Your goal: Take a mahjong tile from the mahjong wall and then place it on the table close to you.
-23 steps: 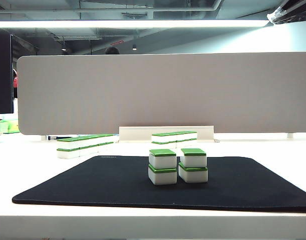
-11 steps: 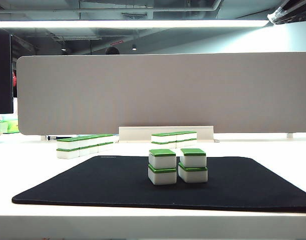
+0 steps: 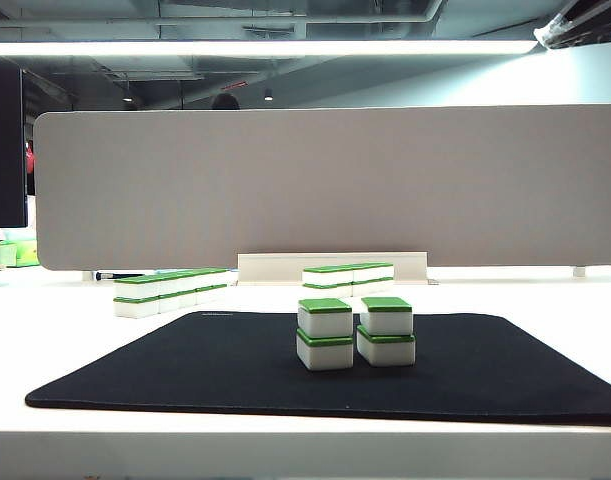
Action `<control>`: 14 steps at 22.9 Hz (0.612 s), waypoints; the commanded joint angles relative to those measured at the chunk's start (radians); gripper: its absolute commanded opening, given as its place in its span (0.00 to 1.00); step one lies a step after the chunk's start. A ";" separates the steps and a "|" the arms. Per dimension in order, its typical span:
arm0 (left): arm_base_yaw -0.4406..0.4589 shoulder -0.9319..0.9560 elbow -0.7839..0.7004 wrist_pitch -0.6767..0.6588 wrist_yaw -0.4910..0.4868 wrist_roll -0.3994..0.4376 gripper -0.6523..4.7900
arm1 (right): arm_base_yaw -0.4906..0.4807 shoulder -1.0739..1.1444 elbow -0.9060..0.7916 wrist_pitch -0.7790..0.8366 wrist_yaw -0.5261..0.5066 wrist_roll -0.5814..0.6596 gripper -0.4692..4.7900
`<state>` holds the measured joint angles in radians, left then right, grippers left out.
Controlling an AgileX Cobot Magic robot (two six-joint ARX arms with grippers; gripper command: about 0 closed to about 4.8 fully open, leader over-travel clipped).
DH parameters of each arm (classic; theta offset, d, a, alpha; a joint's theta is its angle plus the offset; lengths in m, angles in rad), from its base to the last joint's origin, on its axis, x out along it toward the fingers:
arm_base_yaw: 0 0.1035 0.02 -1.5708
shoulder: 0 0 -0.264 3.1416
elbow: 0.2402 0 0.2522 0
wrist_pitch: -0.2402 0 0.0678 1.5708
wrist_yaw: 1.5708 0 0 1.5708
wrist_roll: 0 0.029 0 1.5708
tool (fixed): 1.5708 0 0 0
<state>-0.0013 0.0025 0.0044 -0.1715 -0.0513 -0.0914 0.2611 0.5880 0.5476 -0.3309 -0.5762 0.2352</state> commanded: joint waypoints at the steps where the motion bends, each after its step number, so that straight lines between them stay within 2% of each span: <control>1: 0.004 0.003 0.002 -0.021 0.011 -0.002 0.11 | 0.001 -0.002 0.006 0.013 -0.002 0.000 0.09; 14: 0.003 0.003 0.002 -0.014 0.011 -0.003 0.11 | 0.000 -0.002 0.006 0.013 -0.002 0.000 0.09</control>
<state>-0.0013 0.0044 0.0059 -0.1757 -0.0437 -0.0914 0.2611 0.5877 0.5476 -0.3305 -0.5762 0.2352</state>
